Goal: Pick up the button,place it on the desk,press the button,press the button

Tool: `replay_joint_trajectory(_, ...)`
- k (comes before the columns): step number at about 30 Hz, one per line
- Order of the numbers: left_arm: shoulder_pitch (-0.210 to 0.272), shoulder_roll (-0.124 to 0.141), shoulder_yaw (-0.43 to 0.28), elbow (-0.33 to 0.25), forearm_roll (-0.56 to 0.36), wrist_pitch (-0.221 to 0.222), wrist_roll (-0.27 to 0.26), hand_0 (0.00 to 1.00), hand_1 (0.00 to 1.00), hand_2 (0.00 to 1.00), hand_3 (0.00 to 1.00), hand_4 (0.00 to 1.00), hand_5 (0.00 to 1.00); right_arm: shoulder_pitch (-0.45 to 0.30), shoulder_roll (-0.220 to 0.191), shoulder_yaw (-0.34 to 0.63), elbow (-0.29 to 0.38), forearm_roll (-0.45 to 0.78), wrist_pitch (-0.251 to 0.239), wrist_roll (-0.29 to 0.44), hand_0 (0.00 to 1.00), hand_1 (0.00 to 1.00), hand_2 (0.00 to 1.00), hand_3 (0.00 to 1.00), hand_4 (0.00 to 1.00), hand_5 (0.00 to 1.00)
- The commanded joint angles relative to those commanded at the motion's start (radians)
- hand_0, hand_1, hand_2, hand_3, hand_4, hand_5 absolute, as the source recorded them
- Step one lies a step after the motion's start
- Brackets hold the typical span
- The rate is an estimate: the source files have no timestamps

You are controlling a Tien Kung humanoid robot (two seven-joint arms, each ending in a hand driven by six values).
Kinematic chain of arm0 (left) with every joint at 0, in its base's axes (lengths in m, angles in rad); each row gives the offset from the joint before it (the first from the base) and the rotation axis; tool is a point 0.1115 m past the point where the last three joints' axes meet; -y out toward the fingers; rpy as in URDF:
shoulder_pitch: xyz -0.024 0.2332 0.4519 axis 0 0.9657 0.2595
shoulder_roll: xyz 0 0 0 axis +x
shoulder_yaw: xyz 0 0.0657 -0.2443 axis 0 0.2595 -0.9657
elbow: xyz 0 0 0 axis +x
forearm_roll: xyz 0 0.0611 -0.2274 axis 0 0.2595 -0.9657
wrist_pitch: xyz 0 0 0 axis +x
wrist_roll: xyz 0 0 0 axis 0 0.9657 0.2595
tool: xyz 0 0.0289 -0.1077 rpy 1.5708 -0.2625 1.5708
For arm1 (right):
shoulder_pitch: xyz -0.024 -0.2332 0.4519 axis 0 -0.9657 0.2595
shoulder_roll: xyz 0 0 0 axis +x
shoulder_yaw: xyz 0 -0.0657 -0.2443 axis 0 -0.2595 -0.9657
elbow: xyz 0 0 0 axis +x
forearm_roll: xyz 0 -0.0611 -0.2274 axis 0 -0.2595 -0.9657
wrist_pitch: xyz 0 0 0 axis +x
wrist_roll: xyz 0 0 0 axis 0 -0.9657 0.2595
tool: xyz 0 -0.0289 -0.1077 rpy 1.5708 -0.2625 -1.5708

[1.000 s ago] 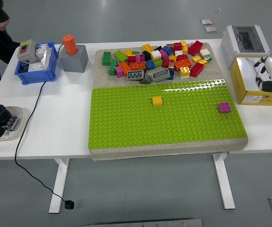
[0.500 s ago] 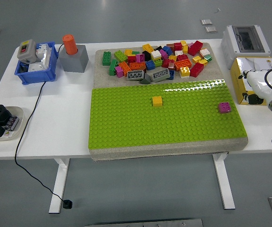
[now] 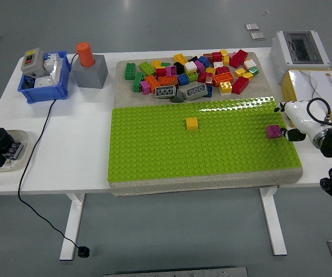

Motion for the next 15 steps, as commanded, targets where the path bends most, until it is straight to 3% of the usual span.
replay_joint_trajectory(9,-0.009,0.001,0.004,0.0,-0.008,0.001,-0.004,0.651,0.629,0.669,0.699,0.699,0.451,0.04,-0.006,-0.05,-0.007,0.007,0.008,0.005,0.656,0.663,0.767,0.755,0.718,0.12)
replay_joint_trajectory(15,-0.009,-0.002,-0.008,0.0,-0.002,0.002,0.0,0.651,0.628,0.668,0.699,0.698,0.448,0.046,-0.014,-0.029,-0.016,0.007,0.0,-0.004,0.664,0.664,0.772,0.761,0.731,0.155)
